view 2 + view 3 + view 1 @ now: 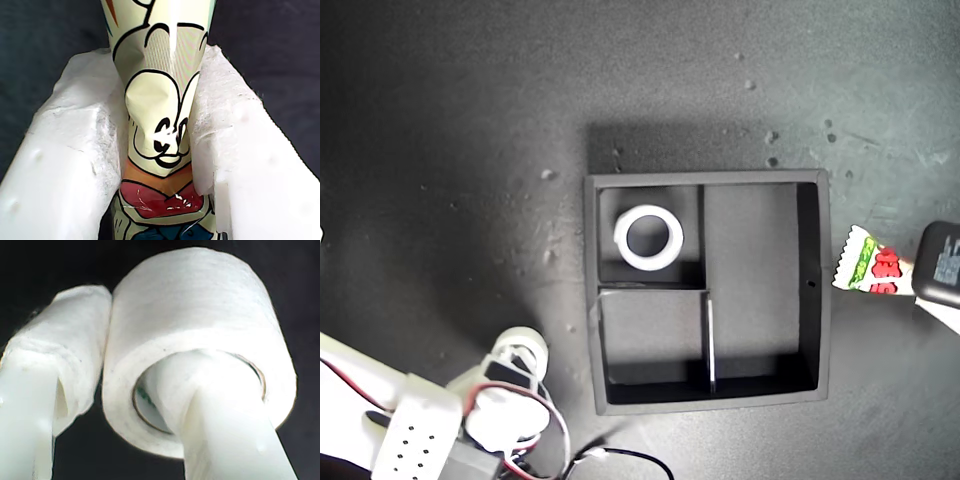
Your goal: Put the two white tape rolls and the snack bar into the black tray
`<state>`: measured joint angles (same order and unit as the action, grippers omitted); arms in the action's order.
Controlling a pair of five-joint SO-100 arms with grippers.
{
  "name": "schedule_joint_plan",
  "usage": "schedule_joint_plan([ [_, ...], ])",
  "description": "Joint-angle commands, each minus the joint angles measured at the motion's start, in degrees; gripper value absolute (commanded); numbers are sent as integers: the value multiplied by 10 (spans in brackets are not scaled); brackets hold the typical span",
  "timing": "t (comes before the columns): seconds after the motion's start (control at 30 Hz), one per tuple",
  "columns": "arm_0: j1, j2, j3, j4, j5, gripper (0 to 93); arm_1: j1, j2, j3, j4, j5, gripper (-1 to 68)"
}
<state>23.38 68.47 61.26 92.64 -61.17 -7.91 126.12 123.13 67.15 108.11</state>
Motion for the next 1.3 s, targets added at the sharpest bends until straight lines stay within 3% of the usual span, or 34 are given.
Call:
schedule_joint_plan([
  [0.0, -51, 33, -145, 73, 47, 20, 43, 4, -48, -3, -320, -6],
  [0.23, -91, -98, -435, 121, 107, 22, 78, 2, -162, -75, -721, -5],
  [0.47, -72, -219, -567, 121, 108, 24, 52, -18, -151, -229, -924, -5],
  [0.93, -42, -396, -723, 121, 71, 35, 4, -140, -34, -470, -960, -5],
  [1.07, -37, -401, -723, 121, 65, 150, 6, -140, -10, -491, -945, -4],
  [1.27, -29, -380, -716, 123, 59, 205, 12, -140, -5, -494, -943, -4],
])
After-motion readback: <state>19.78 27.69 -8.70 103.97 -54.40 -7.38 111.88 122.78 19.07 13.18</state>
